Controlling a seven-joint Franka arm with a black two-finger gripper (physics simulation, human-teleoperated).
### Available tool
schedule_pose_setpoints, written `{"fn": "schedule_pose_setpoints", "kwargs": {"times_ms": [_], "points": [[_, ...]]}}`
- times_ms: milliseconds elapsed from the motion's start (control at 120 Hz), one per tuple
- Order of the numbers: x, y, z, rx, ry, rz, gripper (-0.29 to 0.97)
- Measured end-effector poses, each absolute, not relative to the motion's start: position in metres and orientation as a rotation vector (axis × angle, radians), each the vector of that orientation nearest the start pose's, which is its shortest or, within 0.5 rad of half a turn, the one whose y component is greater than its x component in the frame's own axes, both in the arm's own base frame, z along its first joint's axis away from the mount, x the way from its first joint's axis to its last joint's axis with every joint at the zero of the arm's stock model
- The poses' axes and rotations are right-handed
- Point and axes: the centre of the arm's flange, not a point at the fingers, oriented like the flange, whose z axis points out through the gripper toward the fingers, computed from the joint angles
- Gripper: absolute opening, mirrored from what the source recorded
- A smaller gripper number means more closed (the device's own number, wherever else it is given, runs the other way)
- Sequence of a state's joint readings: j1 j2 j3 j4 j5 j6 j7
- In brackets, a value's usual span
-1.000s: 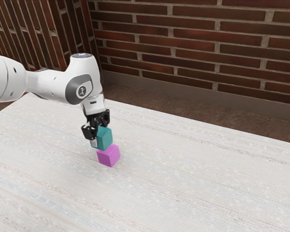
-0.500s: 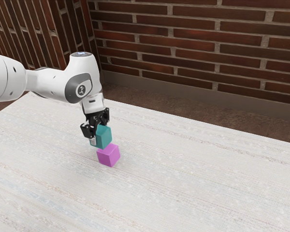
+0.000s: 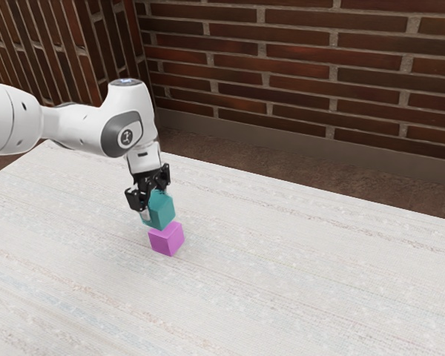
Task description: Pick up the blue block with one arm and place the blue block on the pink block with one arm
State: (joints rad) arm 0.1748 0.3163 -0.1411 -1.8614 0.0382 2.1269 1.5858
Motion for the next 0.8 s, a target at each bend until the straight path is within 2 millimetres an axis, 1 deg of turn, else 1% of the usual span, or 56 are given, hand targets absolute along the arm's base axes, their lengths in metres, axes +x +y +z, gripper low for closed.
{"fn": "schedule_pose_setpoints", "kwargs": {"times_ms": [92,200,250,308,375,442,542,583,642,725,800], "points": [[0.621,0.027,0.346,-2.259,2.25,0.04,0.55],[0.62,0.027,0.346,-2.26,2.252,0.039,0.6],[0.62,0.025,0.35,-2.253,2.252,0.034,0.62],[0.619,0.021,0.362,-2.237,2.252,0.019,0.63],[0.614,0.014,0.393,-2.207,2.244,-0.01,0.65],[0.604,0.005,0.428,-2.185,2.24,-0.031,0.66],[0.582,-0.005,0.486,-2.186,2.217,-0.037,0.66],[0.576,-0.011,0.504,-2.198,2.207,-0.022,0.67],[0.574,-0.02,0.525,-2.221,2.189,0.012,0.67],[0.58,-0.035,0.567,-2.246,2.143,0.026,0.67],[0.579,-0.044,0.584,-2.294,2.094,0.056,0.67]]}}
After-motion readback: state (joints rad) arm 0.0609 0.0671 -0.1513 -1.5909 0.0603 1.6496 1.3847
